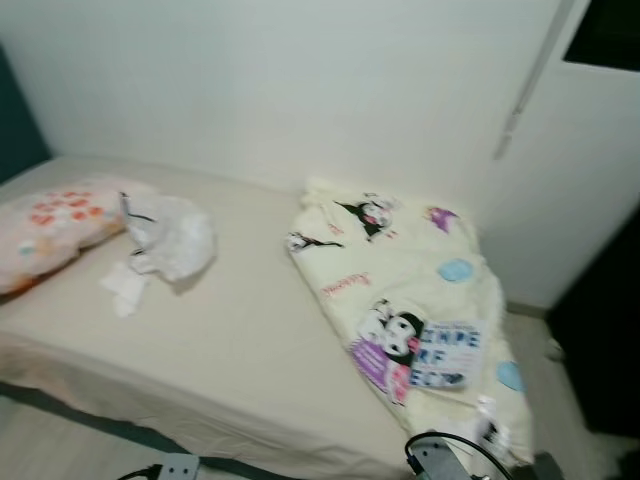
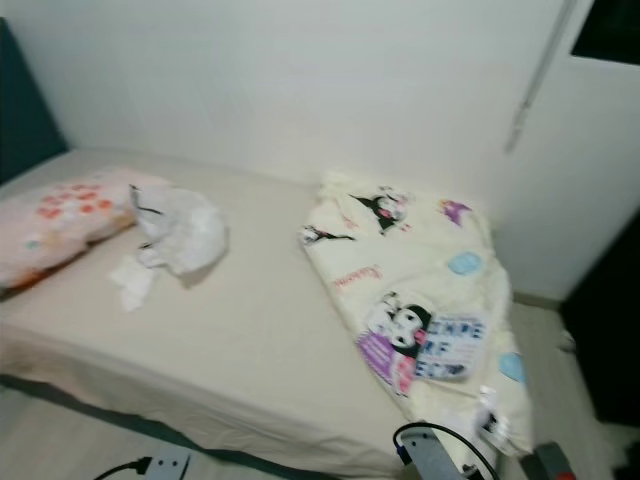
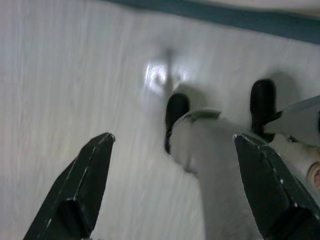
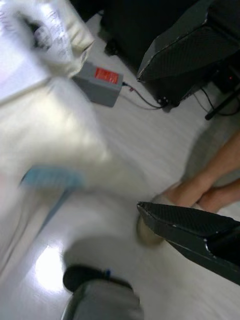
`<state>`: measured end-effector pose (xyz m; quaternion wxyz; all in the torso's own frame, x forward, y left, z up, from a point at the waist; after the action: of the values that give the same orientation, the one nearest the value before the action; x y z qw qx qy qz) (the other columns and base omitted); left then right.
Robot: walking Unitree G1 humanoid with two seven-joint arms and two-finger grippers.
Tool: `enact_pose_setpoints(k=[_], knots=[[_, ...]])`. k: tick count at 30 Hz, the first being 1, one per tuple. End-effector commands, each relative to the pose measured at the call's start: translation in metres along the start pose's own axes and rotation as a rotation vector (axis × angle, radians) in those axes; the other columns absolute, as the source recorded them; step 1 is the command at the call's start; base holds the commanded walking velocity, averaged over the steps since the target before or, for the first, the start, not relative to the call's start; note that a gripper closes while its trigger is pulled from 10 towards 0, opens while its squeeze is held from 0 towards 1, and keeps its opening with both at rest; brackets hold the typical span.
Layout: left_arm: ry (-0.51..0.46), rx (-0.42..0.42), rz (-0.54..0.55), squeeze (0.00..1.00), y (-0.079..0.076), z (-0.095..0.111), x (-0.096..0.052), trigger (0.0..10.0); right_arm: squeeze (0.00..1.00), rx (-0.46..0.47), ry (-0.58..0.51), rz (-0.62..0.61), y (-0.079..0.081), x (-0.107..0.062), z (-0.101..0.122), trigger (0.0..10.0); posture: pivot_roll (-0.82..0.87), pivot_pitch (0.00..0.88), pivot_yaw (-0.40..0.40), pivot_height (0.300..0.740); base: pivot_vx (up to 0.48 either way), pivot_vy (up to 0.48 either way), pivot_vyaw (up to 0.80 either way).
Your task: Clean up the room
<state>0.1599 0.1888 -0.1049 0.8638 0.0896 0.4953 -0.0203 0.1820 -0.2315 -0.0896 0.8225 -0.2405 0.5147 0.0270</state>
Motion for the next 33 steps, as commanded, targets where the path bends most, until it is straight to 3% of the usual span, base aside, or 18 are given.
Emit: enact_pose_setpoints(k=[1,10,16,22,25,33], knots=[[0.012,-0.002,0.001,0.0,0.0,-0.003,0.0,10.0,0.0,-0.005,-0.006,0.005,0.001,0.0,0.002,10.0,-0.03,0.0,-0.062,0.74,0.0,0.0,0.0],[0.011,-0.003,0.003,0.0,0.0,-0.003,0.0,10.0,0.0,0.003,-0.007,-0.009,-0.001,0.0,0.002,10.0,-0.03,0.0,-0.068,0.74,0.0,0.0,0.0],[0.004,0.006,-0.012,0.0,-0.002,-0.001,0.0,10.0,0.0,0.152,-0.035,-0.049,-0.002,0.0,0.001,10.0,-0.03,0.0,-0.064,0.74,0.0,-0.079,0.0],[0.007,0.009,-0.001,0.0,-0.001,0.0,0.0,10.0,0.0,0.21,-0.063,-0.06,-0.003,-0.001,0.002,10.0,-0.03,0.0,-0.064,0.74,0.0,-0.472,0.0],[0.002,0.001,0.013,0.0,-0.001,0.002,0.001,10.0,0.0,0.264,-0.141,-0.09,-0.027,0.0,0.033,10.0,-0.04,0.0,-0.062,0.74,0.0,-0.08,0.0],[0.007,0.0,0.01,0.0,-0.002,0.0,0.0,10.0,0.0,0.442,-0.267,-0.131,-0.056,-0.006,0.074,10.0,-0.04,0.0,-0.066,0.735,0.0,0.0,0.0]])
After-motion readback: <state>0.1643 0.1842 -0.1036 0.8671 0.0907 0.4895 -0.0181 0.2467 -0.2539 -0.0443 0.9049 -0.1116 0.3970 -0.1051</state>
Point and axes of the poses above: a point about 5 cm out from each wrist's last joint towards the gripper, its own x axis pointing out of the wrist towards the gripper, its own z axis along the axis of the wrist's last joint, y = z × x, the point moved 1 cm from there along x, pointing out of the wrist towards the gripper, and after that the axes turned 6 degrees about x, right-handed, at the moved point
